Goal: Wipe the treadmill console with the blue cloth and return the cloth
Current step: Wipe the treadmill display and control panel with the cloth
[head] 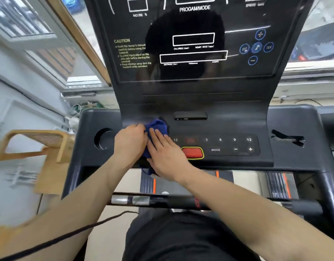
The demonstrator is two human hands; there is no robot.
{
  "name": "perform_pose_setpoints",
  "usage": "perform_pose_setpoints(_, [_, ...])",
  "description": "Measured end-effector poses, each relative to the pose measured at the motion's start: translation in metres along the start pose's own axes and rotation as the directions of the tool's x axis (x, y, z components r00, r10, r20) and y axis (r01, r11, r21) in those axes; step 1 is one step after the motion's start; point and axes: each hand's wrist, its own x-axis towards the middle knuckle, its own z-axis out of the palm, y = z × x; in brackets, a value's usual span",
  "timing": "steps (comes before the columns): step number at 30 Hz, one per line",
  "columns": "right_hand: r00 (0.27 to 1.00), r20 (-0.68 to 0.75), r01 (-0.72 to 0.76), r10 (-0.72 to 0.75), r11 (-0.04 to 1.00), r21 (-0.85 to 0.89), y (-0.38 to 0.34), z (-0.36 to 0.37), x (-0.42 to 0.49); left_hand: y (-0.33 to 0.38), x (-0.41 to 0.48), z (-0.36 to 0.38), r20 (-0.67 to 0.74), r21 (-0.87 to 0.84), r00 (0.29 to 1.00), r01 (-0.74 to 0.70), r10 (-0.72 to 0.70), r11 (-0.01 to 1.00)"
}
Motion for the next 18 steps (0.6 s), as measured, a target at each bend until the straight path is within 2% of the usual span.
perform_pose_setpoints(3, [0.998, -0.048, -0.032, 0.030, 0.999, -0.035, 0.048, -0.011, -0.030, 0.042, 0.002, 0.001, -0.023, -0.115, 0.993, -0.115, 0.113, 0.987])
perform_pose_setpoints(7, [0.968, -0.081, -0.240, 0.235, 0.969, -0.055, 0.129, -0.018, -0.099, 0.140, 0.010, 0.009, -0.141, -0.244, 0.940, -0.337, 0.311, 0.909])
perform_pose_setpoints(10, [0.908, -0.072, -0.415, 0.413, 0.910, -0.021, 0.173, -0.024, -0.147, 0.217, 0.017, 0.015, -0.169, -0.183, 0.846, -0.530, 0.505, 0.828])
perform_pose_setpoints(12, [0.862, -0.084, -0.501, 0.500, 0.865, 0.015, 0.187, -0.028, -0.160, 0.256, 0.024, 0.014, -0.194, -0.123, 0.792, -0.605, 0.578, 0.787])
perform_pose_setpoints(16, [0.832, -0.181, -0.526, 0.524, 0.849, 0.040, 0.200, -0.033, -0.145, 0.285, 0.046, 0.007, -0.244, -0.075, 0.740, -0.659, 0.627, 0.748])
perform_pose_setpoints(18, [0.830, -0.147, -0.543, 0.538, 0.840, 0.004, 0.204, -0.035, -0.131, 0.277, 0.056, 0.007, -0.249, -0.078, 0.704, -0.699, 0.665, 0.711])
